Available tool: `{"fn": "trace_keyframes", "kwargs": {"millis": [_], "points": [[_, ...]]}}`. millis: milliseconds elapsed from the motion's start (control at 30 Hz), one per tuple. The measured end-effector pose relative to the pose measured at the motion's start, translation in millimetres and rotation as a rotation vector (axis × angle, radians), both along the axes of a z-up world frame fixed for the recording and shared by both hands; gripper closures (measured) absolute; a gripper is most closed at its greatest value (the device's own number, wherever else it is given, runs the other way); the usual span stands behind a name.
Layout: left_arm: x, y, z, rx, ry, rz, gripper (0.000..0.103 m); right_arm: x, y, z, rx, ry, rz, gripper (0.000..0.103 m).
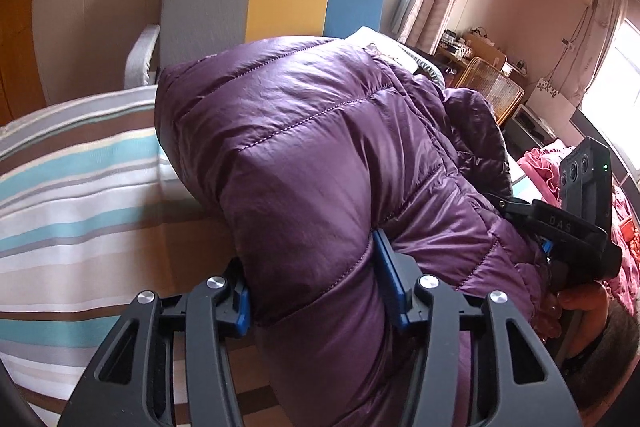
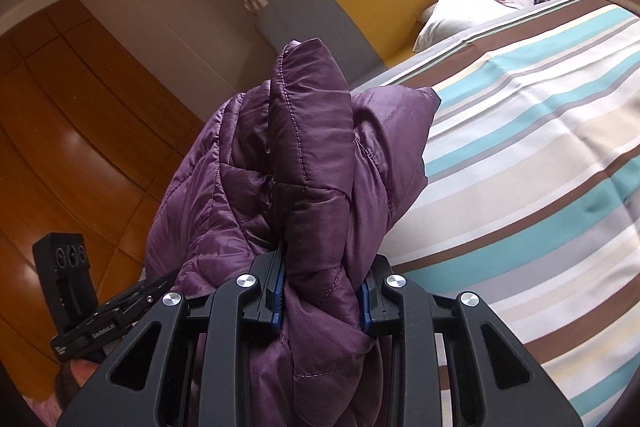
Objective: Fold large clothes
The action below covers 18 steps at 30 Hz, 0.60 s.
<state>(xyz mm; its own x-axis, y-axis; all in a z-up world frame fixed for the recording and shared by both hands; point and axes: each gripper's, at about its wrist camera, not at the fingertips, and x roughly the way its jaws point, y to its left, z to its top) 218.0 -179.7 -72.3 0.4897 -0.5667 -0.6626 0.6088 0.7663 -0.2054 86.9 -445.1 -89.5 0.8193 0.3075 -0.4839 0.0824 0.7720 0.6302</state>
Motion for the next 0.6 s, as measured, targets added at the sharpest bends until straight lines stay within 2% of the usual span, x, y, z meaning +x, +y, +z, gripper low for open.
{"fn": "trace_keyframes", "kwargs": {"millis": [267,600], "points": [[-10,39,23,-0.016,-0.067,0.041,0.053,14,36,18,0.006,-0.053,0.032,0.076],[4,131,37,-0.033,-0.107,0.177,0.053,60,107,37,-0.005,-0.082,0.149,0.076]]}}
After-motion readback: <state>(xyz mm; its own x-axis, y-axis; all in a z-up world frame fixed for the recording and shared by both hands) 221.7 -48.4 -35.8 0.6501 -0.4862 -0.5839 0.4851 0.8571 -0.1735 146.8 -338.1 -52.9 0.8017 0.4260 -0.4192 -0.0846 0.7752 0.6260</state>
